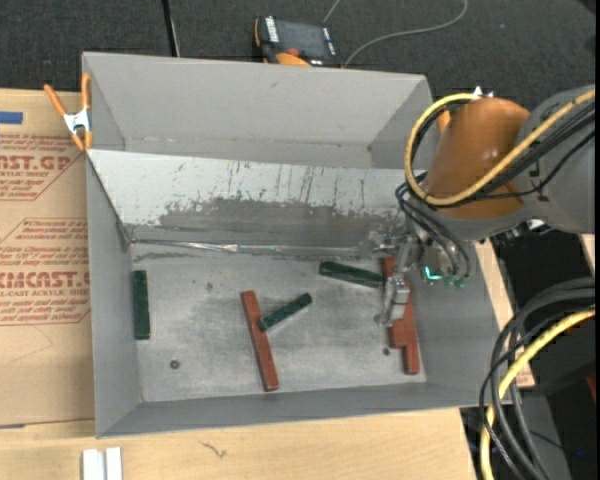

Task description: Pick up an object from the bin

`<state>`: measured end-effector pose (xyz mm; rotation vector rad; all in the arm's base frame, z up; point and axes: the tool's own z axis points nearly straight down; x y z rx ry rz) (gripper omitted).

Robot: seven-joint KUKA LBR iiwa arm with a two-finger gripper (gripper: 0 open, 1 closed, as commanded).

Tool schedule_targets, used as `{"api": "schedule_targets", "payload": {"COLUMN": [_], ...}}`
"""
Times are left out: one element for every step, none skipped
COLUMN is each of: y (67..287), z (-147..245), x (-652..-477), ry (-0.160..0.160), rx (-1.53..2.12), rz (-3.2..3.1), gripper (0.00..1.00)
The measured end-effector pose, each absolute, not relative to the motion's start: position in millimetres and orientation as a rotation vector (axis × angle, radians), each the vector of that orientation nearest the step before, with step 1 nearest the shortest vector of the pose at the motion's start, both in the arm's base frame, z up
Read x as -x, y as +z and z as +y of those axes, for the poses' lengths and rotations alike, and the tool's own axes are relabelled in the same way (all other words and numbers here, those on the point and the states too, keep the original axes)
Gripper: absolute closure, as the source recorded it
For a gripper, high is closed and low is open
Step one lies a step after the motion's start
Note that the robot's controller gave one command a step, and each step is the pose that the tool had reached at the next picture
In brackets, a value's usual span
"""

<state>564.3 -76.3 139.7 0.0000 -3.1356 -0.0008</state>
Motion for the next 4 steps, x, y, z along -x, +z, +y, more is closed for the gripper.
{"api": "schedule_targets", "payload": {"y": [65,70,190,245], "z": [-68,-68,-74,-72], "x": [-578.3,-580.5,-595.6,-586.1], "ry": [-0.001,0.0,0.001,0.0], "rx": [0.007,0.007,0.082,0.109], "rz": [-3.137,-3.145,-3.153,-3.149], "gripper": [0.0,1.0,1.0,1.0]}}
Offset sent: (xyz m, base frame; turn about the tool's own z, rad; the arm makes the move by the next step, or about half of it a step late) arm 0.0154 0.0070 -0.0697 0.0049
